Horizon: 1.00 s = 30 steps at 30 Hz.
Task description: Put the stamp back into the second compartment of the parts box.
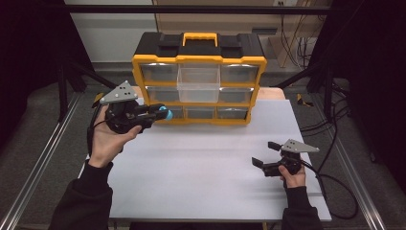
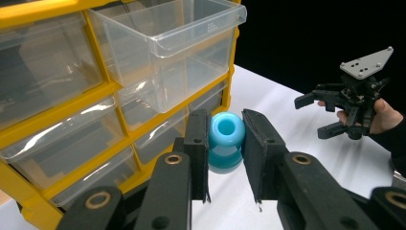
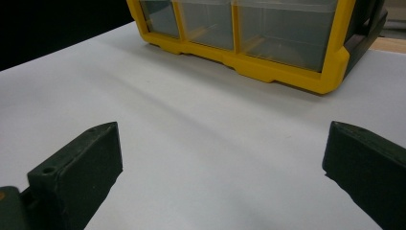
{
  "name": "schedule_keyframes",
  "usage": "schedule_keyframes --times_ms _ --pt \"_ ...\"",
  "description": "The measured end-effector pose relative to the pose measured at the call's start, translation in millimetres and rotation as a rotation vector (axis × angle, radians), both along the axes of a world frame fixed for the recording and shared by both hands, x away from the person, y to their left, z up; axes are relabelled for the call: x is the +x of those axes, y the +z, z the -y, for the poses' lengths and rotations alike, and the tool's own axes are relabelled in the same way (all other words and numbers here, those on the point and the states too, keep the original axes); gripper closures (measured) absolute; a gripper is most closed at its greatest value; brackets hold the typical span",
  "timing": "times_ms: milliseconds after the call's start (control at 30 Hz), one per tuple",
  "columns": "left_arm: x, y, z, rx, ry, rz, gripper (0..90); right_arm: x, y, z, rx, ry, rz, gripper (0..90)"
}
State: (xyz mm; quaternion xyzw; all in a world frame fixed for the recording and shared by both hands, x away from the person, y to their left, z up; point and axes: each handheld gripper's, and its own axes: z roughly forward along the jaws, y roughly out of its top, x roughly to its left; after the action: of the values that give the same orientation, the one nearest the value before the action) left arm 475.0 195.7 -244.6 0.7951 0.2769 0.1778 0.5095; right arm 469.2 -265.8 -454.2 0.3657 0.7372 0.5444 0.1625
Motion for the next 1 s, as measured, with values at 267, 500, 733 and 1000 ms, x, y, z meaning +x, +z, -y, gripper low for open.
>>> schedule_keyframes --times_ms 267,500,733,1000 --pt "3.4 11.7 1.7 -0.015 0.002 0.01 72.3 0.1 -0.5 -0.5 -0.001 0.001 -0.002 0.4" --pt "6.8 24.3 4.8 -0.024 0.005 0.02 72.3 -0.1 -0.2 -0.1 -0.001 0.0 -0.002 0.5" --pt "11.6 30.4 8.5 -0.03 0.006 0.022 72.3 0.5 -1.2 -1.1 -0.003 0.003 -0.003 0.4" --pt "20.6 41.2 16.6 -0.029 0.016 0.031 72.3 0.0 -0.5 -0.4 -0.004 0.001 -0.002 0.4"
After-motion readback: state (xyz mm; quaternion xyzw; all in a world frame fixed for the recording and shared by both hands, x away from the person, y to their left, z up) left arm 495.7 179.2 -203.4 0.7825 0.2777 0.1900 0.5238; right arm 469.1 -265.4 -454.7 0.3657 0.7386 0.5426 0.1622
